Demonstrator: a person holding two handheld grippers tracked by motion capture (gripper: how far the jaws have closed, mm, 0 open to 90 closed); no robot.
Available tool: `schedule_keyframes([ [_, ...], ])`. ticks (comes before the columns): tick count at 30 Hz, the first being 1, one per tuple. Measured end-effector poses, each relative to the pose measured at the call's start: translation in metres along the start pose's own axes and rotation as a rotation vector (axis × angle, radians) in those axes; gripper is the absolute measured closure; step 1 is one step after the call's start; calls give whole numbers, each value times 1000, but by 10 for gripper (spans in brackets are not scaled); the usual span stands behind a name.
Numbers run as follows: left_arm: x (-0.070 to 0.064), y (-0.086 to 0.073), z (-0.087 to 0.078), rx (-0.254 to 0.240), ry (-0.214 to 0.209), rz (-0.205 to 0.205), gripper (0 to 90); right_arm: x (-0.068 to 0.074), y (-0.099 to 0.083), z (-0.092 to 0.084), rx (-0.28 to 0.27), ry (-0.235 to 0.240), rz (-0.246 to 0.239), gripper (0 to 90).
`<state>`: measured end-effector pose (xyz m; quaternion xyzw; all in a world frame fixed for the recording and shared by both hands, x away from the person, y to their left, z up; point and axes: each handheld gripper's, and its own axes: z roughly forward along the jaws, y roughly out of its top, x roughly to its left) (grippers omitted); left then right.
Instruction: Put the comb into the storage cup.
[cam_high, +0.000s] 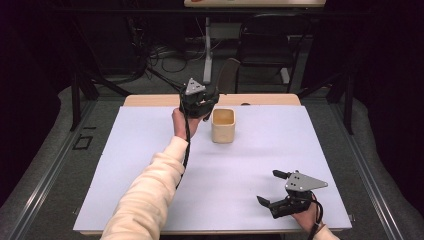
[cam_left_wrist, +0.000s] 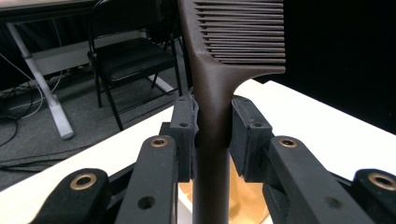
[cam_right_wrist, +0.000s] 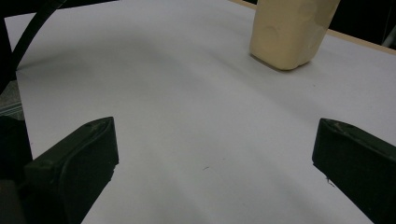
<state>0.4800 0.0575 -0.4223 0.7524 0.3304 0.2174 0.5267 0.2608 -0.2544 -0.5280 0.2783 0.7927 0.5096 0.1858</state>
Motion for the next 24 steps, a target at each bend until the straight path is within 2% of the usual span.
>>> schedule_keyframes([
  [24, -4, 5, 15, -49, -4, -1, 727, 0, 0, 0, -4, 0, -1, 0],
])
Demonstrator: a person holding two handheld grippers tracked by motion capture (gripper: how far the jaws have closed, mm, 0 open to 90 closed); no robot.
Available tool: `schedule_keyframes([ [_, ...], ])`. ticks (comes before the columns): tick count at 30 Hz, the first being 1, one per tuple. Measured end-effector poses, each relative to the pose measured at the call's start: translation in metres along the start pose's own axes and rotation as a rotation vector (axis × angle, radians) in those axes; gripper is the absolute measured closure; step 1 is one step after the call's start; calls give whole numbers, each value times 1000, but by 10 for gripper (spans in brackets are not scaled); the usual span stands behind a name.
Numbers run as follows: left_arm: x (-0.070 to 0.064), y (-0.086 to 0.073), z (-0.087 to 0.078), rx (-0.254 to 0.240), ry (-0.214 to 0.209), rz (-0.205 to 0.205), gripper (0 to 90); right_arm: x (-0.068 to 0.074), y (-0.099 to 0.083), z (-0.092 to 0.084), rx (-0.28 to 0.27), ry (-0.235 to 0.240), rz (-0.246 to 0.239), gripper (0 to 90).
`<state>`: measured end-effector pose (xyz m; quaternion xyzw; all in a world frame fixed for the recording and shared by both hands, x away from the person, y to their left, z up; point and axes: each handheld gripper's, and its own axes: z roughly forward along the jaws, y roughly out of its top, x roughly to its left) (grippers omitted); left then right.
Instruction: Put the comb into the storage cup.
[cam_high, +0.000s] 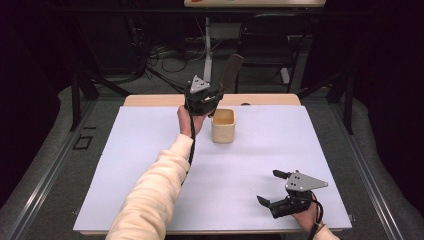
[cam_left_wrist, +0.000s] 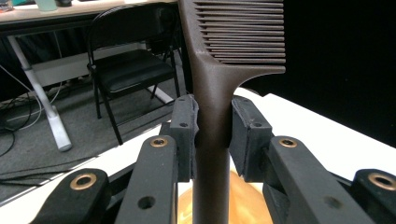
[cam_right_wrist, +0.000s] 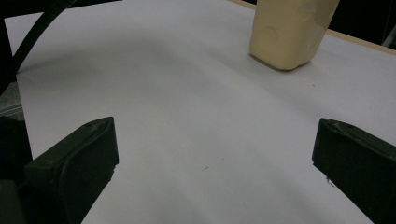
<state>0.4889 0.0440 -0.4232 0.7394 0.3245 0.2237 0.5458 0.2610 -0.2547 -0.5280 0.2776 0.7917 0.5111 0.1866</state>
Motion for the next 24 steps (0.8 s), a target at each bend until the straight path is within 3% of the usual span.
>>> schedule_keyframes([
  [24, -1, -3, 12, -21, -3, -1, 727, 0, 0, 0, 0, 3, 4, 0],
])
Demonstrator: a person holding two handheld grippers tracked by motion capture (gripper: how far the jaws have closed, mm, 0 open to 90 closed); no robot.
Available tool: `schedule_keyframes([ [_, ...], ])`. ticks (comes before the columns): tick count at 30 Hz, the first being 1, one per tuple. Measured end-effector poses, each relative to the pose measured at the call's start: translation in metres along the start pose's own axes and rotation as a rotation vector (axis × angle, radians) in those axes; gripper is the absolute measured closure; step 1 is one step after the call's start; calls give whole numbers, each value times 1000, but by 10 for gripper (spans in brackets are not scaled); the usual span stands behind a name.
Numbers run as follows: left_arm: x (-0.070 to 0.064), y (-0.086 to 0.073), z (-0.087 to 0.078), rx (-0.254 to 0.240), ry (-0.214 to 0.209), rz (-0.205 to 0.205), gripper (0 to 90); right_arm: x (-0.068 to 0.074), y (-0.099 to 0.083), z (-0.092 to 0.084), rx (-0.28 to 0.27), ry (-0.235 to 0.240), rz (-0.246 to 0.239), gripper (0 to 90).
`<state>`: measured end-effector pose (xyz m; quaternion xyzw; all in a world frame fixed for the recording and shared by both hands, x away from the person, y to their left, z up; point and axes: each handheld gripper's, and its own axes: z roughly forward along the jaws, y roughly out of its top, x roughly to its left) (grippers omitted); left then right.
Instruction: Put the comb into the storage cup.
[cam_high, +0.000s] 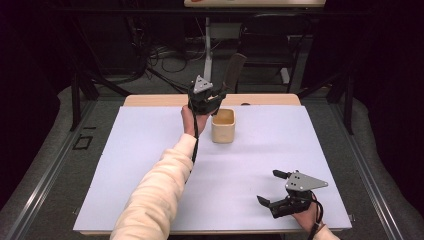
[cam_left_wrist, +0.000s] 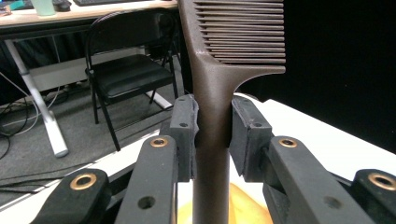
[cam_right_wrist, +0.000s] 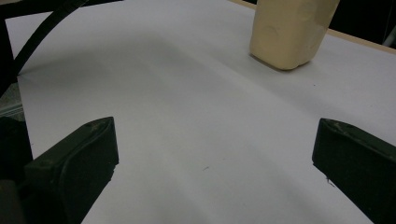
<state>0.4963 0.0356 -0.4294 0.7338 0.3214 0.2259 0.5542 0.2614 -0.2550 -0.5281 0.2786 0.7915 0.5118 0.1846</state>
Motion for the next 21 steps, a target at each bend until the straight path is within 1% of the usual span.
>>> schedule_keyframes([
  [5, -1, -2, 3, -3, -3, 1, 728, 0, 0, 0, 0, 0, -1, 0],
  [21, -2, -8, 10, -2, -11, -13, 727, 0, 0, 0, 0, -1, -4, 1],
])
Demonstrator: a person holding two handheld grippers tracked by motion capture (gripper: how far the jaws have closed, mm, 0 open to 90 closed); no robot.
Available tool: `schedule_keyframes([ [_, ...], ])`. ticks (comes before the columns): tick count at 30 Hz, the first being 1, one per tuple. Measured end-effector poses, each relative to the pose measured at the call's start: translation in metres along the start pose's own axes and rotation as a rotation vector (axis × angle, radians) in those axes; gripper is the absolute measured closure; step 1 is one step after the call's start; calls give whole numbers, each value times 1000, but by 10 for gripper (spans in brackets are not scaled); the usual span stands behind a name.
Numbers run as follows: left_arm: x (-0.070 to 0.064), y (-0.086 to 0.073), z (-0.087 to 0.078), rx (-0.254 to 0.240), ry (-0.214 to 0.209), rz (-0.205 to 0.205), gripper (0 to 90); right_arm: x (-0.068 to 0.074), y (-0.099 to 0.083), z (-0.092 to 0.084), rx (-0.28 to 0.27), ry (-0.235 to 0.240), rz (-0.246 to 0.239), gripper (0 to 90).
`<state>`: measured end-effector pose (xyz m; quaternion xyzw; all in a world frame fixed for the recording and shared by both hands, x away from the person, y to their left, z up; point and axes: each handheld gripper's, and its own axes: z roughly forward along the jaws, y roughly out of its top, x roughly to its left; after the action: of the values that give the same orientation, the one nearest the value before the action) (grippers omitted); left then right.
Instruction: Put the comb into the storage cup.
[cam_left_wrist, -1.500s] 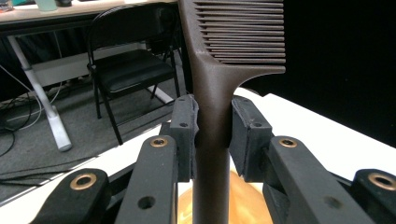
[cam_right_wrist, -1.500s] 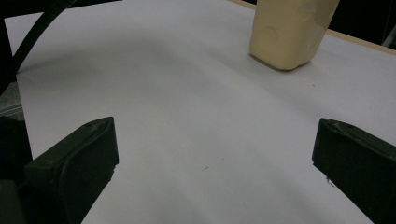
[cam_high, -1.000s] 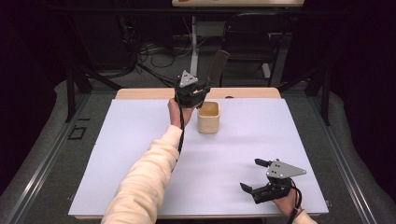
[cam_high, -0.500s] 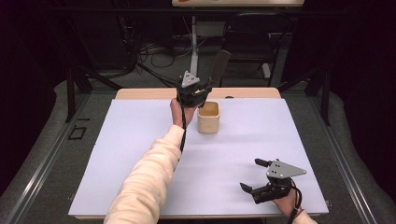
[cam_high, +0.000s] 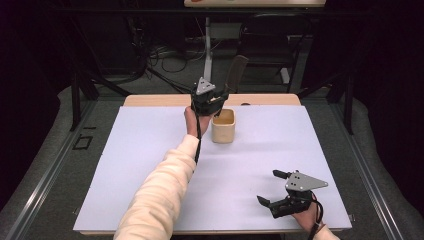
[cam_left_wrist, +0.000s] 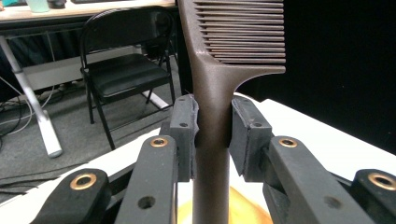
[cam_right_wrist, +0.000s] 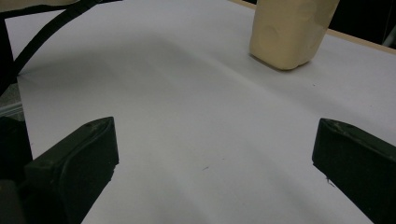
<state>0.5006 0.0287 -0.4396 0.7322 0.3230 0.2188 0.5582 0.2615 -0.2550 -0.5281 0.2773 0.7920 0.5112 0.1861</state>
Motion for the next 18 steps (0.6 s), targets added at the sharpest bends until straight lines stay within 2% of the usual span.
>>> schedule_keyframes([
  [18, -1, -6, 7, 29, -8, -15, 728, 0, 0, 0, 7, 3, 3, 0],
])
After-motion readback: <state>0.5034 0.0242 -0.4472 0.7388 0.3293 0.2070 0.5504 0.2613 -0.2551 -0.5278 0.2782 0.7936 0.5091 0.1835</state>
